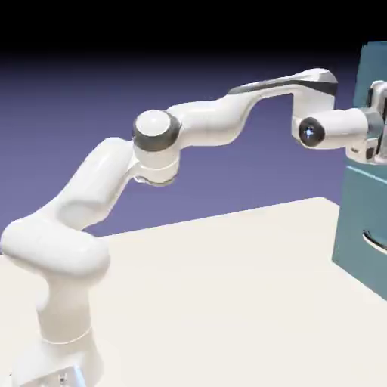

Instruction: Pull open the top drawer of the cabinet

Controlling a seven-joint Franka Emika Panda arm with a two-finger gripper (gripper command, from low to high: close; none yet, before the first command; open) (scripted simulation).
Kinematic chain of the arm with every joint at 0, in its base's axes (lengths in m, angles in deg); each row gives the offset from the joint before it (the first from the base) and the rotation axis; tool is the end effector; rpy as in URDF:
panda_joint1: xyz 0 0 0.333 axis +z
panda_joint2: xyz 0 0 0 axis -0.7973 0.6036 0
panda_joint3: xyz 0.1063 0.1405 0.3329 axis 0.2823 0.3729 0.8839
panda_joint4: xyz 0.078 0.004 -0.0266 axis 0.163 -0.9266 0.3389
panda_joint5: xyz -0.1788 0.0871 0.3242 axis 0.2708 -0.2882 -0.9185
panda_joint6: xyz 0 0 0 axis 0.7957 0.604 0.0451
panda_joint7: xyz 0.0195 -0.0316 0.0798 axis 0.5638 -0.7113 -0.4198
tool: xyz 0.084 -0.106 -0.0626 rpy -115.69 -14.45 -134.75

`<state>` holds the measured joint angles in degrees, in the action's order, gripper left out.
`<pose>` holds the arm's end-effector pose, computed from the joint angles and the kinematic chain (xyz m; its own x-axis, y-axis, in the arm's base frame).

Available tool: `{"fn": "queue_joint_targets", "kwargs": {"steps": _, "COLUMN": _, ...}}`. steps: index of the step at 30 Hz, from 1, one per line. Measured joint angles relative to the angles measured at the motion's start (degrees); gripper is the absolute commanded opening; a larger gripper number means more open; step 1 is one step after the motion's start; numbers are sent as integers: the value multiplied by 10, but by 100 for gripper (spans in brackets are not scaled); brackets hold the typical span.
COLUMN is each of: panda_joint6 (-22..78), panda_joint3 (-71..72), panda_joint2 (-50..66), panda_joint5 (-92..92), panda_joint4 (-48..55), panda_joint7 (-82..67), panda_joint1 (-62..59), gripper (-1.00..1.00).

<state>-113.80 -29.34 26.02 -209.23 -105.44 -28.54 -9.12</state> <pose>0.7988 -0.0200 0.5801 0.0010 -0.7070 -0.7072 -0.0001 0.7072 -0.7070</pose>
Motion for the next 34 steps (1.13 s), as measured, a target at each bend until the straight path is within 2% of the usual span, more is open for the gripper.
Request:
{"fn": "queue_joint_targets", "kwargs": {"steps": 18, "panda_joint6": 81, "panda_joint3": -211, "panda_joint2": -128, "panda_joint5": -39, "panda_joint4": -362, "panda_joint7": -165, "panda_joint1": 331, "gripper": -100}}
{"fn": "queue_joint_targets", "kwargs": {"steps": 31, "panda_joint6": 139, "panda_joint3": -454, "panda_joint2": -64, "panda_joint5": 0, "panda_joint4": -602, "panda_joint7": -150, "panda_joint1": 601, "gripper": -100}}
{"fn": "queue_joint_targets", "kwargs": {"steps": 32, "panda_joint6": 140, "panda_joint3": -462, "panda_joint2": -60, "panda_joint5": 2, "panda_joint4": -611, "panda_joint7": -148, "panda_joint1": 609, "gripper": 100}}
{"fn": "queue_joint_targets", "kwargs": {"steps": 34, "panda_joint6": 140, "panda_joint3": -462, "panda_joint2": -60, "panda_joint5": 4, "panda_joint4": -611, "panda_joint7": -147, "panda_joint1": 609, "gripper": 100}}
